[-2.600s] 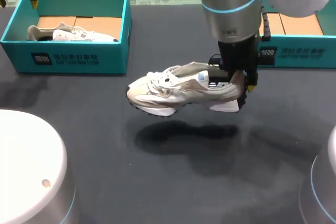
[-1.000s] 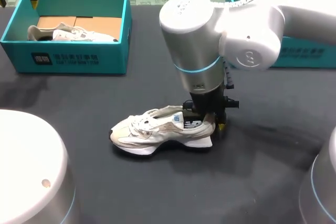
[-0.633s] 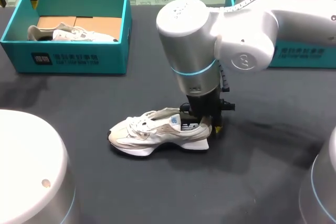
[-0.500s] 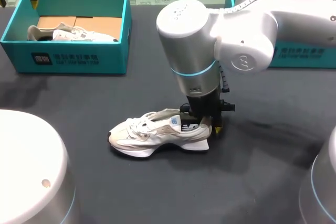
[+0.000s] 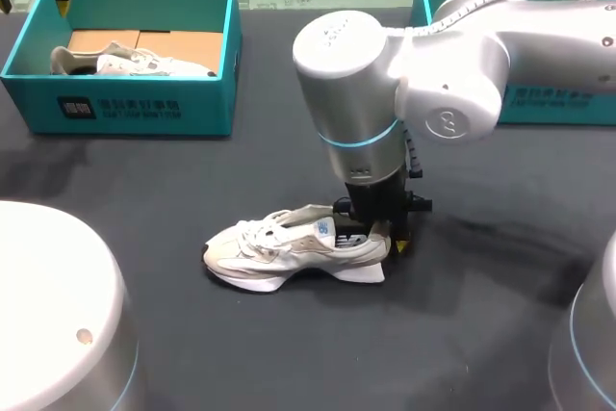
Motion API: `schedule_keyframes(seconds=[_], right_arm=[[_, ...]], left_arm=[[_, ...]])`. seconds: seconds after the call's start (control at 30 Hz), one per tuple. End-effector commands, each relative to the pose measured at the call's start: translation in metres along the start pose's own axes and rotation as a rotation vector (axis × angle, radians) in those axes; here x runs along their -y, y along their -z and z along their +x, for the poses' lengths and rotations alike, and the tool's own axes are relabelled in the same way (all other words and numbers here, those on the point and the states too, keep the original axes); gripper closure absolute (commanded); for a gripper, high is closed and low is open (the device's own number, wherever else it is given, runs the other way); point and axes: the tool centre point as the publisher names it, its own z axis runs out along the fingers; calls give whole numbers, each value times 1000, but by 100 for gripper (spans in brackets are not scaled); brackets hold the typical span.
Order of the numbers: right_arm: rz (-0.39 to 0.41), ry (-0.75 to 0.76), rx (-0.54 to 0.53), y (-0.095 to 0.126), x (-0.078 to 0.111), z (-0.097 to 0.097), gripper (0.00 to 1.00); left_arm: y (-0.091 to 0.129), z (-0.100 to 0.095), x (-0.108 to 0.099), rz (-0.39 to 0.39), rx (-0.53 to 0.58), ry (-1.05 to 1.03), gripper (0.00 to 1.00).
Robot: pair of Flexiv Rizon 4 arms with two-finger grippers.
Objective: Take the shoe out of the shoebox, open the shoe tongue, remove and reinsert the insole, then place the shoe into the shoebox
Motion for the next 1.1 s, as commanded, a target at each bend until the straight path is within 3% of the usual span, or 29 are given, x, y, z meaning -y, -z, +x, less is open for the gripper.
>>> schedule_keyframes(seconds=[0.03, 0.23, 0.5, 0.57, 0.63, 0.7, 0.77, 0.83, 0.93, 1.1], right_arm=[[-3, -392, 10, -3, 5, 9, 71], [-2, -380, 12, 5, 5, 10, 62], [-8, -353, -10, 36, 8, 3, 51], [-11, -336, -38, 45, 9, 1, 40], [-7, -318, -52, 54, 9, -1, 38], [17, -294, -61, 63, 9, -4, 25], [21, -238, -96, 73, 8, -6, 15], [47, -145, -108, 82, 6, -7, 15], [18, -45, -123, 98, 7, -10, 2], [-52, 111, -114, 124, 9, -16, 0]], left_arm=[[1, 0, 0, 0, -2, 0, 0], [1, 0, 0, 0, -2, 0, 0], [1, 0, 0, 0, -2, 0, 0], [1, 0, 0, 0, -2, 0, 0], [1, 0, 0, 0, -2, 0, 0], [1, 0, 0, 0, -2, 0, 0], [1, 0, 0, 0, -2, 0, 0], [1, 0, 0, 0, -2, 0, 0], [1, 0, 0, 0, -2, 0, 0], [1, 0, 0, 0, -2, 0, 0]])
